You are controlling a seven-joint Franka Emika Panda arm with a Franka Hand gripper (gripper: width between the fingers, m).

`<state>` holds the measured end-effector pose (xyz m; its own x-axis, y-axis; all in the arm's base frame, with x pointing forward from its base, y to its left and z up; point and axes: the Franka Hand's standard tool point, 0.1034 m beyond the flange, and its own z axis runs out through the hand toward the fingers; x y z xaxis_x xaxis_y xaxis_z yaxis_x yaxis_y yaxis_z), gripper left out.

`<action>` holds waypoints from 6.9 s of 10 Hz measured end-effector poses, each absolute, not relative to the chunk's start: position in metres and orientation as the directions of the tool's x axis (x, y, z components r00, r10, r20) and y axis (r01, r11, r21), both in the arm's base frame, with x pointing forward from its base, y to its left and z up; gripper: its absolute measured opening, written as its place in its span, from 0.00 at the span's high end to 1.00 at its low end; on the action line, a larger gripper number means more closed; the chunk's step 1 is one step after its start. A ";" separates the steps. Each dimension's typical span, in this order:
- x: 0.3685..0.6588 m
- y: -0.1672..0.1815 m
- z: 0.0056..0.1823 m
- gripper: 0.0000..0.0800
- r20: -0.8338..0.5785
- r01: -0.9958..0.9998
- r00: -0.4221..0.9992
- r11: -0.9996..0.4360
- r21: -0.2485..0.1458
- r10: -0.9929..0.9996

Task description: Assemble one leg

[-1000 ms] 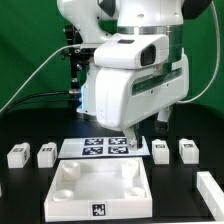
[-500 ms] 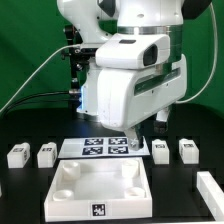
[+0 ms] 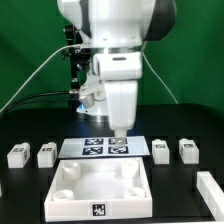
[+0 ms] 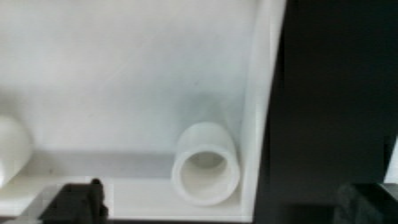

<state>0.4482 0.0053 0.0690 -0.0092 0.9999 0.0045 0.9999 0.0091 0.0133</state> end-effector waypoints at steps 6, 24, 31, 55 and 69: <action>0.433 -0.027 0.012 0.19 0.027 0.997 0.074 -0.074 -0.002 0.997; 0.446 -0.006 0.007 0.93 0.041 0.999 0.045 -0.046 0.024 0.998; 0.495 0.060 0.008 0.93 0.058 0.997 0.072 -0.072 -0.001 0.996; 0.492 0.068 0.055 0.19 0.015 0.975 0.223 -0.223 -0.015 0.975; 0.443 0.166 0.057 0.19 -0.121 0.043 0.991 -0.997 -0.058 0.050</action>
Offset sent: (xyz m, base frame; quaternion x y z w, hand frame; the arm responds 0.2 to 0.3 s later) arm -0.0079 -0.0139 -0.0364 -0.0183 0.0073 0.0304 0.9993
